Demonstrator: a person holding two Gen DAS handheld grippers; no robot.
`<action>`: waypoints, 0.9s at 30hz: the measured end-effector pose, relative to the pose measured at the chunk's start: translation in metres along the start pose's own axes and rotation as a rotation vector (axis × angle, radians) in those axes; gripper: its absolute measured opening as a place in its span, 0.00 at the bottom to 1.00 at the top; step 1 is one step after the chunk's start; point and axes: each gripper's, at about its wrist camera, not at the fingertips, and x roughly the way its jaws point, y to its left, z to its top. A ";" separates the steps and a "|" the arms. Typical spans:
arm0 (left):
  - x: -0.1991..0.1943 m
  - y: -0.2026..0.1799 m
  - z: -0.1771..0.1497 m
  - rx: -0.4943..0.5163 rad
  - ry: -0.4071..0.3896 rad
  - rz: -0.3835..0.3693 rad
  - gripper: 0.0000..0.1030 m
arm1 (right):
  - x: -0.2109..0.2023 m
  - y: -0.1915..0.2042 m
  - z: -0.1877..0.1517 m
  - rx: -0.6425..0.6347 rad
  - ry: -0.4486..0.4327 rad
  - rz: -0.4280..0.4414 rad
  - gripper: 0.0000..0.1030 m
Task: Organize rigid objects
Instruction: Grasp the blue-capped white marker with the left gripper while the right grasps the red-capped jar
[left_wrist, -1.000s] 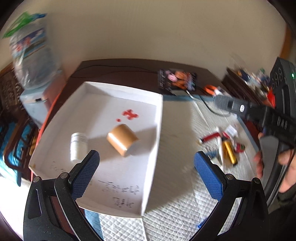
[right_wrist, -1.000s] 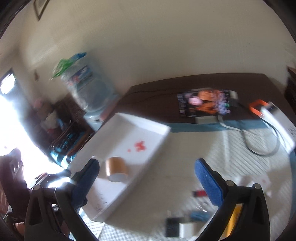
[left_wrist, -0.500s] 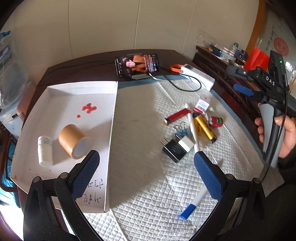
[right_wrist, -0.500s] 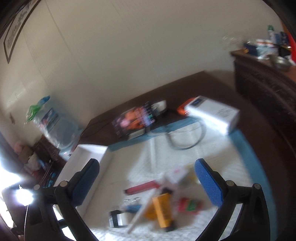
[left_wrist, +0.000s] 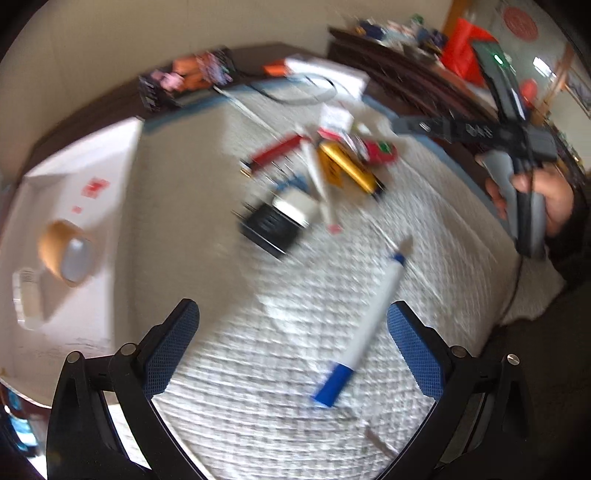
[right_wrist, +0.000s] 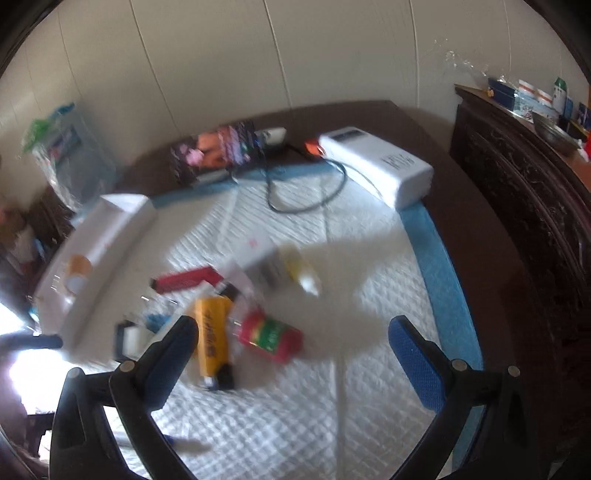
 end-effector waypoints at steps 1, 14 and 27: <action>0.005 -0.003 -0.002 0.004 0.018 -0.008 0.91 | 0.002 -0.002 -0.002 -0.009 0.014 0.018 0.98; 0.029 -0.032 -0.014 -0.024 0.073 -0.021 0.80 | 0.036 0.020 -0.004 -0.271 0.137 0.138 0.61; 0.038 -0.061 -0.017 0.076 0.069 0.092 0.54 | 0.039 0.034 -0.011 -0.408 0.184 0.144 0.45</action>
